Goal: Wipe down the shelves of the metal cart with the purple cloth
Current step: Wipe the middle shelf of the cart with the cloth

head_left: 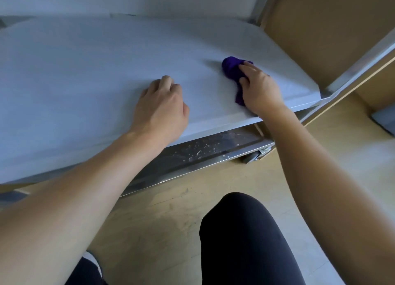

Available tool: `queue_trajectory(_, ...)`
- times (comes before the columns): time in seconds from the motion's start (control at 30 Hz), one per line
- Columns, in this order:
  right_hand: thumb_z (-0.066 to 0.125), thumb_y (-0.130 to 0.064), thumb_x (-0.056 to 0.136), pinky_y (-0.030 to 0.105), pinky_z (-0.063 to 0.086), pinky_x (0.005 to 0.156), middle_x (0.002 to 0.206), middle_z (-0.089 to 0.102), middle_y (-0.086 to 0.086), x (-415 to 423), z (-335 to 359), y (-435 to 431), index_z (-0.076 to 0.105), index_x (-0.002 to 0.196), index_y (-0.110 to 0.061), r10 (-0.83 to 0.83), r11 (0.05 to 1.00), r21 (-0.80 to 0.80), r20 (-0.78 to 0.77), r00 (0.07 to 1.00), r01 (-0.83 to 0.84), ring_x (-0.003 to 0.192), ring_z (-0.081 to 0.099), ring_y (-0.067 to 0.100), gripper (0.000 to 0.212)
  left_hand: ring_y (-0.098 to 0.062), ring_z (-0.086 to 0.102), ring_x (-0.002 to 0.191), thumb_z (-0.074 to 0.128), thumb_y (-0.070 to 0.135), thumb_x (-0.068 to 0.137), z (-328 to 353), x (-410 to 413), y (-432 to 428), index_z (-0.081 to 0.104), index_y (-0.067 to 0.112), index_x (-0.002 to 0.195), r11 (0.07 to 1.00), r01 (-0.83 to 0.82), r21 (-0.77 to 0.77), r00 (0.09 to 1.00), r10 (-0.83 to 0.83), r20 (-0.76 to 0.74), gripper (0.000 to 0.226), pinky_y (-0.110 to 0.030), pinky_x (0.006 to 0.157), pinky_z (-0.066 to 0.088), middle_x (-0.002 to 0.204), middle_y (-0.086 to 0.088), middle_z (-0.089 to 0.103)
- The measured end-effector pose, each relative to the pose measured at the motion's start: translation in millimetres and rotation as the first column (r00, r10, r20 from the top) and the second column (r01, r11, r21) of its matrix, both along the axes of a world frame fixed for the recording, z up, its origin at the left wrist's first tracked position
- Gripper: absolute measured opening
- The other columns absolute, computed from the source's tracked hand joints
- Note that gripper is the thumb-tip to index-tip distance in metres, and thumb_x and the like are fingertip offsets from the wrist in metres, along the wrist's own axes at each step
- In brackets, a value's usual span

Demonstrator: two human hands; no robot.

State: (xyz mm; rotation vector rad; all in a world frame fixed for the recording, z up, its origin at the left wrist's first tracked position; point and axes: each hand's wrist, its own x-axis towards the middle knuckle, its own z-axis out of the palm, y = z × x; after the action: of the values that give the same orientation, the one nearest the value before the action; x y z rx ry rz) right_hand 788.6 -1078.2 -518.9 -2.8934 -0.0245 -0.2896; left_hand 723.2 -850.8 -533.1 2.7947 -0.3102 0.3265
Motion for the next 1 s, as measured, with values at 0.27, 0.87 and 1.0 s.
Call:
queue_trajectory(0.27, 0.043, -0.017, 0.099, 0.024, 0.03, 0.106, 0.151, 0.039, -0.004, -25, -8, 95, 0.047, 0.141, -0.021, 0.302, 0.952, 0.02, 0.082, 0.95, -0.304, 0.141, 0.032, 0.017, 0.042, -0.041, 0.05, 0.106, 0.05, 0.014, 0.087, 3, 0, -4, 0.059, -0.002, 0.104, 1.0, -0.015, -0.004, 1.0, 0.015, 0.015, 0.025, -0.049, 0.088, 0.042, 0.115, -0.021, 0.052)
queue_trajectory(0.87, 0.039, -0.016, 0.101, 0.029, 0.032, 0.107, 0.152, 0.037, -0.005, -13, -11, 75, 0.048, 0.14, -0.021, 0.278, 0.957, 0.064, 0.068, 0.958, -0.282, 0.142, 0.03, 0.017, 0.041, -0.035, 0.052, 0.11, 0.045, 0.019, 0.092, 3, -4, -4, 0.058, 0.001, 0.121, 0.998, -0.06, 0.019, 0.998, 0.06, 0.012, 0.037, -0.045, 0.094, 0.043, 0.124, -0.013, 0.053)
queue_trajectory(1.0, 0.04, -0.017, 0.101, 0.027, 0.032, 0.106, 0.152, 0.039, -0.006, -12, -11, 69, 0.048, 0.14, -0.021, 0.266, 0.957, 0.095, 0.089, 0.96, -0.274, 0.14, 0.032, 0.016, 0.04, -0.036, 0.051, 0.11, 0.046, 0.018, 0.091, 9, -4, -8, 0.058, 0.0, 0.119, 0.997, -0.05, 0.061, 0.999, 0.051, -0.015, 0.035, -0.045, 0.092, 0.043, 0.123, -0.014, 0.053)
